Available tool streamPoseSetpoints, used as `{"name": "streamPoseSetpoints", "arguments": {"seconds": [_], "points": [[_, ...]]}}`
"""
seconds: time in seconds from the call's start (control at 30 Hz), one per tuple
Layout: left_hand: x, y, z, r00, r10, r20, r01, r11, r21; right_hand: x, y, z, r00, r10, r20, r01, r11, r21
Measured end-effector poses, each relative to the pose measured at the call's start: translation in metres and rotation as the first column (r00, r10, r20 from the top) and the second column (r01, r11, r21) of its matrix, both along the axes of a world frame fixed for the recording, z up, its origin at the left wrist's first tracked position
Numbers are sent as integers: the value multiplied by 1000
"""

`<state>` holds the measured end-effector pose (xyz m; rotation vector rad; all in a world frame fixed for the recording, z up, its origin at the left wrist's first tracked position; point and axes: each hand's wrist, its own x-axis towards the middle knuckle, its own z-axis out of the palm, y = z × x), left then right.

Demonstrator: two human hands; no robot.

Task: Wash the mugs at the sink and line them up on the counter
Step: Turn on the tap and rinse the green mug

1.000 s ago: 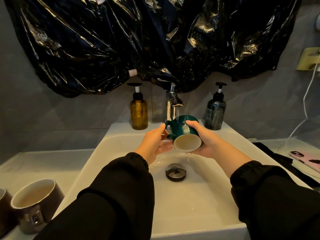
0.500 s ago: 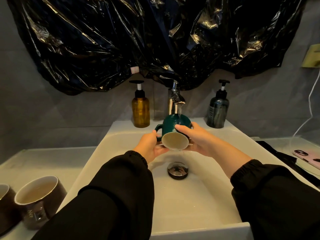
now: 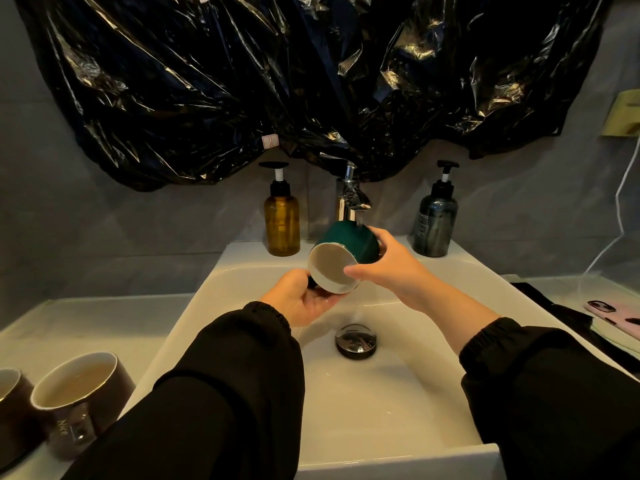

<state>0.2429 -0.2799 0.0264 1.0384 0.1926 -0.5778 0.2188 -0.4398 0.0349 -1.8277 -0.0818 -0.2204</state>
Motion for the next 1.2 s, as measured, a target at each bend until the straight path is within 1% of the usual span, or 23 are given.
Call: {"name": "streamPoseSetpoints", "arguments": {"seconds": [0.07, 0.1, 0.13, 0.2, 0.27, 0.37, 0.53, 0.63, 0.73, 0.8, 0.87, 1.0, 1.07, 1.2], "points": [[0, -3, -1, 995, -50, 84, 39, 990, 133, 4, 2, 0, 998, -66, -5, 66, 997, 39], [0, -4, -1, 991, -53, 120, 30, 982, 189, 6, 2, 1, 995, -99, -9, 100, 994, 53], [2, -4, -2, 987, -42, 152, 9, 977, 212, 7, 3, 3, 991, -136, -8, 136, 989, 48], [5, -4, 0, 982, -25, 185, -9, 983, 181, 7, 5, 6, 980, -200, 15, 200, 979, -46], [5, -5, 1, 983, -43, 176, 21, 992, 128, 4, 9, 8, 973, -224, 55, 230, 957, -177], [2, -8, 0, 983, -90, 160, 75, 992, 97, 3, 14, 7, 971, -225, 82, 239, 932, -273], [2, -10, -4, 985, -98, 145, 94, 995, 31, 0, 19, 11, 976, -195, 93, 214, 936, -280], [-1, -12, -3, 989, -74, 127, 76, 997, -11, -2, 14, 12, 989, -141, 49, 149, 952, -266], [-3, -13, 1, 995, -47, 93, 57, 991, -117, -2, 4, 12, 996, -83, -12, 78, 970, -229], [-5, -14, 3, 995, -33, 92, 48, 987, -154, -2, 0, 11, 997, -52, -50, 39, 970, -238], [-6, -14, 4, 994, -38, 102, 55, 983, -173, -4, 1, 10, 998, -35, -49, 21, 963, -268], [-2, -13, 2, 996, -50, 80, 67, 972, -224, -3, 3, 10, 992, -119, 34, 124, 951, -283], [2, -14, 1, 997, -43, 64, 57, 973, -222, -4, 6, 13, 984, -163, 76, 179, 936, -303], [2, -17, 0, 998, 3, 58, 8, 982, -190, -4, 12, 14, 966, -233, 115, 260, 876, -405]]}}
